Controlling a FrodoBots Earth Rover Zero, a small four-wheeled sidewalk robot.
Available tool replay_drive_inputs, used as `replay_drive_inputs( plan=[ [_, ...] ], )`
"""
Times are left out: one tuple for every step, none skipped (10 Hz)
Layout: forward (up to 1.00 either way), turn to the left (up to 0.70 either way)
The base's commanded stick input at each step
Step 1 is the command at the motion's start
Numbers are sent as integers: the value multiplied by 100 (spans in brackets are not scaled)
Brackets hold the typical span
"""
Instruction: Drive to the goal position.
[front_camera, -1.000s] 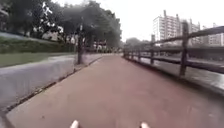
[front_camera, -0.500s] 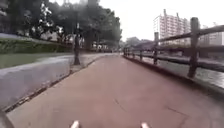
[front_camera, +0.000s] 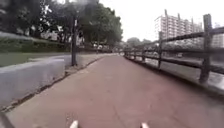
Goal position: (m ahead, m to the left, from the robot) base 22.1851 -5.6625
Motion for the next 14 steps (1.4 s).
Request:
replay_drive_inputs(
  plan=[
    [70,0],
    [70,0],
    [70,0],
    [70,0],
    [70,0],
    [70,0],
    [70,0],
    [70,0],
    [70,0],
    [70,0],
    [70,0],
    [70,0],
    [70,0],
    [70,0]
  ],
)
